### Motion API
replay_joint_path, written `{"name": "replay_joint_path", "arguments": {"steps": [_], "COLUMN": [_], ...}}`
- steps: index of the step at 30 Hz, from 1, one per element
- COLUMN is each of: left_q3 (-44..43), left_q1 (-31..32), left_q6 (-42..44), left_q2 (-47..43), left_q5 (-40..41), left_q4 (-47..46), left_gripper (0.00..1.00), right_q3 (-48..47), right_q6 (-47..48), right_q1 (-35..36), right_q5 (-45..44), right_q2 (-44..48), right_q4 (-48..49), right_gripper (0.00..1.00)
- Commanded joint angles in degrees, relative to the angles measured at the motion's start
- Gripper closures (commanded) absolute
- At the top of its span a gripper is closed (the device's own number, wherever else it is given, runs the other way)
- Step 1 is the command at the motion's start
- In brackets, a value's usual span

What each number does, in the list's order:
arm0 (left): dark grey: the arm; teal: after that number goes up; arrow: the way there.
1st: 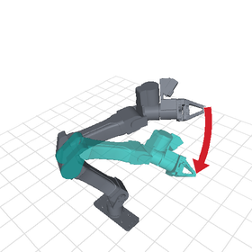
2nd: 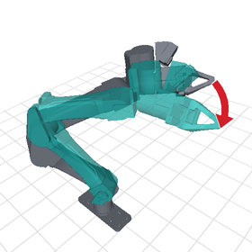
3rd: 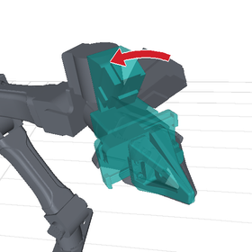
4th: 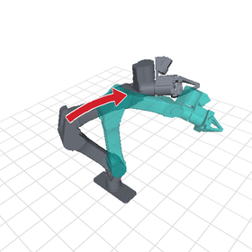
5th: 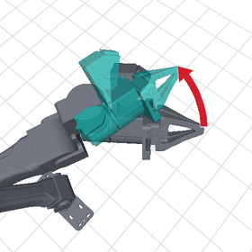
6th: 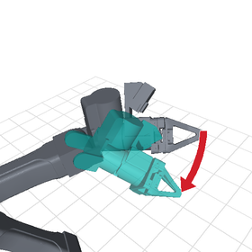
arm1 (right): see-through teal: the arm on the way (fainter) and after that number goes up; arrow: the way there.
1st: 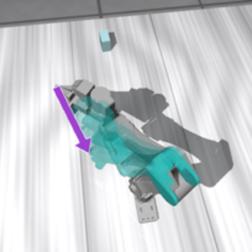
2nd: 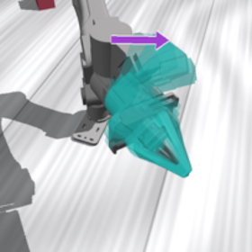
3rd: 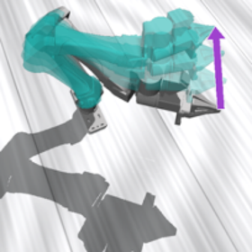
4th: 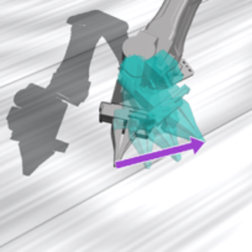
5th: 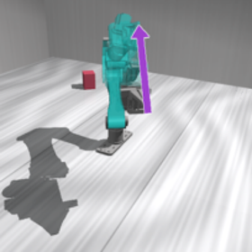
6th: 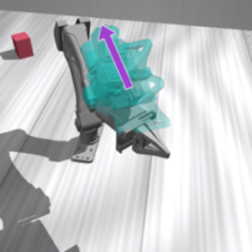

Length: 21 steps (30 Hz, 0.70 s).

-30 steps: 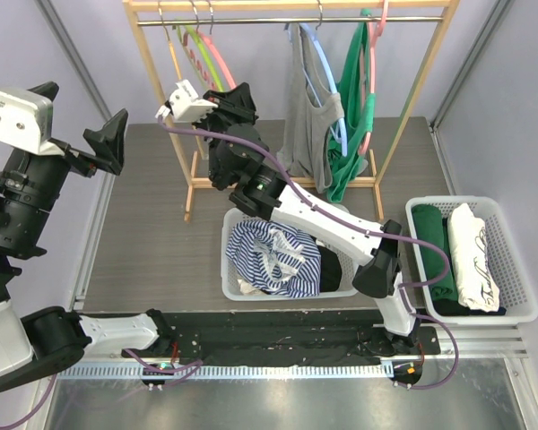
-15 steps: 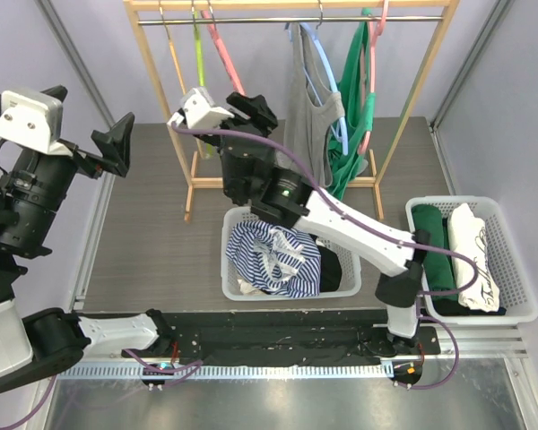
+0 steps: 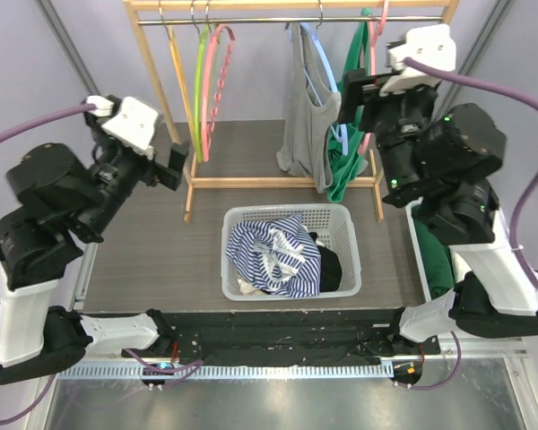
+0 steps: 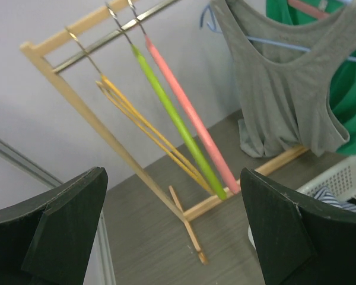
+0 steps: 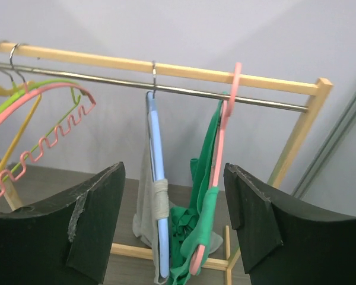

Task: Remove the tank top from the hanger
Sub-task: Place the hanger at the clothesline, then pick up the hanger from the clothesline.

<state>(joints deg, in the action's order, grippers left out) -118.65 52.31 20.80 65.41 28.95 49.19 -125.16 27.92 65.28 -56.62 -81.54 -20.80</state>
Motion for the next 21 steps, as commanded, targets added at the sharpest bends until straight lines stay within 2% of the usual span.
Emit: {"name": "replay_joint_path", "arguments": {"steps": [1,5,9,12,21], "left_q3": [2.7,3.6,-3.2,-5.0,-4.3], "left_q1": [-0.4,-0.4,-0.5,-0.5,-4.8], "left_q6": [-5.2,-7.2,-9.7,-11.0,-13.8], "left_q2": [1.7,2.4,7.1,9.9,10.7], "left_q5": [-3.4,-3.2,-2.3,-3.2,-9.9], "left_q4": [4.8,4.0,7.2,7.1,2.5], "left_gripper": [0.00,0.00,0.00,0.00,0.00], "right_q3": [0.6,1.4,-0.3,-5.3,-4.5], "right_q6": [-6.2,-14.2,-20.1,-23.1,-26.7], "right_q1": [-2.1,-7.8,-13.7,-17.5,-23.7], "right_q5": [1.2,6.8,14.3,17.8,24.5], "right_q2": [-1.7,-0.7,-2.5,-5.9,-6.8], "right_q4": [-4.2,-7.8,-11.9,-16.6,-17.9], "right_gripper": [0.22,0.17,0.15,0.14,0.14]}}
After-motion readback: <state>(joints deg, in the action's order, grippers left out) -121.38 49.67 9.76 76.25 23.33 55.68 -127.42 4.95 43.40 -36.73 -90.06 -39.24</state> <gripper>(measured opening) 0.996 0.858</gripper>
